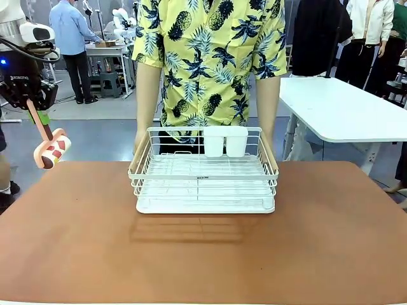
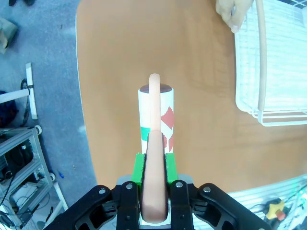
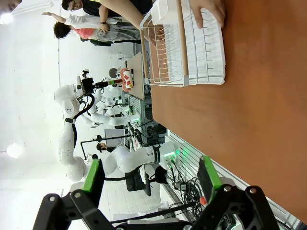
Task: Clean the table.
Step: Place the Lint Roller down when the Dish drying rack is positioned in the middle of the table.
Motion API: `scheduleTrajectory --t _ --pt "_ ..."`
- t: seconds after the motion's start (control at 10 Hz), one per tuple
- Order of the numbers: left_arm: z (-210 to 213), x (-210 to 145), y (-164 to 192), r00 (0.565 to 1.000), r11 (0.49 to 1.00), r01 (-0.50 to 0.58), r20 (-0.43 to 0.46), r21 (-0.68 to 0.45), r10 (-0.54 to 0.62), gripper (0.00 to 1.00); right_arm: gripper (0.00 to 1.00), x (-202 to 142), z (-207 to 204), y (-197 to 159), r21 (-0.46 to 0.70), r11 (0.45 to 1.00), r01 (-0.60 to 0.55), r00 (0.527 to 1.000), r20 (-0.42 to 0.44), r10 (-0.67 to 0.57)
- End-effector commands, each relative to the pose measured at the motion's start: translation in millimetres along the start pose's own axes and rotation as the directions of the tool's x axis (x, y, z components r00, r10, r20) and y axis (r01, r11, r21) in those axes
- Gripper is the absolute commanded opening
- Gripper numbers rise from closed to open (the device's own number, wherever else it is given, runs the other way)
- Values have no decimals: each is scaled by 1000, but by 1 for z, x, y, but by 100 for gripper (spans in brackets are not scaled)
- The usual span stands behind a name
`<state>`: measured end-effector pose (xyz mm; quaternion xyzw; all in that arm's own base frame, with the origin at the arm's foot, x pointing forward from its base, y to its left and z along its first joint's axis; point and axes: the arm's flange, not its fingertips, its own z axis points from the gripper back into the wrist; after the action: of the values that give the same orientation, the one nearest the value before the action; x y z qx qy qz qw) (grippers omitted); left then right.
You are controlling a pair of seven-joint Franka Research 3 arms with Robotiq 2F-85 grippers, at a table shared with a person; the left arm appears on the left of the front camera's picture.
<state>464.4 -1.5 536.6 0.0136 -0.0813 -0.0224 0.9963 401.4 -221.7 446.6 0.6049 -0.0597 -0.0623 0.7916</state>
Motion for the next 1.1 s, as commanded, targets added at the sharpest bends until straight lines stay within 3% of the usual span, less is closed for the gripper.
scheduleTrajectory --t 0.0,0.6,0.7,0.8,0.9,1.0 --pt "3 -1 -1 1000 1000 -17 -7 3 17 21 100 -1 0 2 4 1000 -5 1000 -1 5" --pt "0 0 0 1000 1000 0 0 0 0 21 100 -1 0 2 4 1000 -5 1000 -1 5" --pt "2 8 -7 978 977 -207 15 -43 208 21 100 -1 0 2 4 1000 -5 1000 -1 5" --pt "3 17 -11 909 909 -414 34 -51 416 21 100 -1 0 2 4 1000 -5 1000 -1 5" --pt "1 23 -10 839 842 -538 63 -49 540 21 100 -1 0 2 4 1000 -5 1000 -1 5" --pt "-2 31 -10 692 693 -720 27 -46 721 21 100 -1 0 2 4 1000 -5 1000 -1 5"
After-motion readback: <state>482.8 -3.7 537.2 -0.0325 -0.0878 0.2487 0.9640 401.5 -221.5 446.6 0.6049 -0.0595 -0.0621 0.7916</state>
